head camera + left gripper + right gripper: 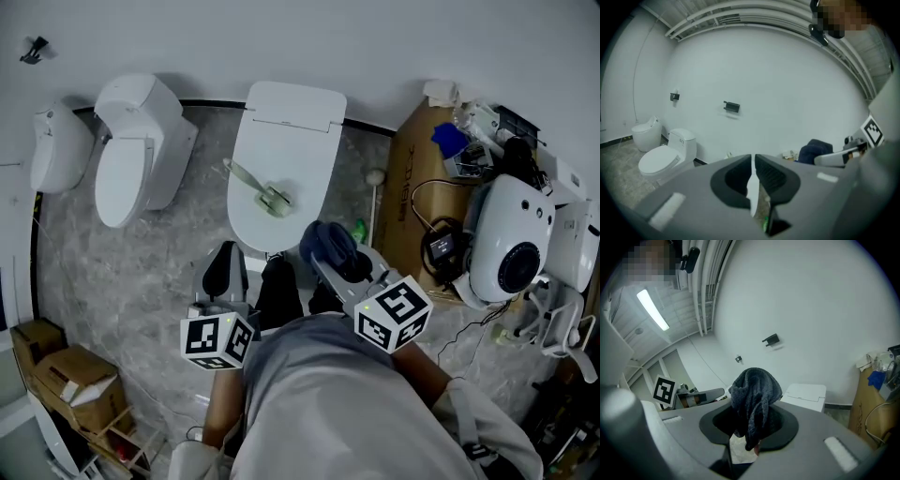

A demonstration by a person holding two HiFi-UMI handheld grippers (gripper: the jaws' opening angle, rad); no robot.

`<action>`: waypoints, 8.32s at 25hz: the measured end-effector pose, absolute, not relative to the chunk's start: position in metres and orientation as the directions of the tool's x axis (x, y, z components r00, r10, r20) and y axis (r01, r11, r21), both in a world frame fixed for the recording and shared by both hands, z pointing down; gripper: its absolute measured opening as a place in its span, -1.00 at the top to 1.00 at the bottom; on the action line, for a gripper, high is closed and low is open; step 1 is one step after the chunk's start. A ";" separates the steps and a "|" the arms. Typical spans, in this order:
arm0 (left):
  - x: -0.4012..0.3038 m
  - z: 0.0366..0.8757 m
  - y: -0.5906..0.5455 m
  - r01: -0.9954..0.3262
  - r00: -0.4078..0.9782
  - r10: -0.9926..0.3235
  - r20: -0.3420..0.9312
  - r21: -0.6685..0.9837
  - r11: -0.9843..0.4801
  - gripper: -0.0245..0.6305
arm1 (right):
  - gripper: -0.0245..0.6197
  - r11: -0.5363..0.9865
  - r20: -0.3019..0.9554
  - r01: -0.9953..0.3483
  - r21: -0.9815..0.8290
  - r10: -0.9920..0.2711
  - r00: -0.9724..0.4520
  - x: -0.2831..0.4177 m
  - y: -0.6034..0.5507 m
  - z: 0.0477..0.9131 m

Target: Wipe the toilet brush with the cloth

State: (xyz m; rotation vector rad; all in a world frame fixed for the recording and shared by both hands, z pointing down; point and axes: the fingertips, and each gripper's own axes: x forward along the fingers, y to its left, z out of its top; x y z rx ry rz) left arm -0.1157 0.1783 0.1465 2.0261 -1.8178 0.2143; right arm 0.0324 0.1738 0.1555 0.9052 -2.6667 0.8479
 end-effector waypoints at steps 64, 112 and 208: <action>-0.178 0.278 -0.020 -0.876 0.416 -0.780 0.468 0.437 -0.205 0.93 | 0.61 0.414 0.538 -0.758 -0.503 -0.537 -0.650 -0.033 0.013 0.300; -0.188 0.289 -0.021 -0.865 0.318 -0.857 0.405 0.494 -0.088 0.93 | 0.60 0.502 0.621 -0.677 -0.538 -0.308 -0.721 -0.102 -0.023 0.494; -0.193 0.298 -0.016 -0.861 0.318 -0.877 0.360 0.497 -0.109 0.93 | 0.59 0.073 0.640 -0.671 -0.738 -0.239 -0.730 -0.104 -0.060 0.646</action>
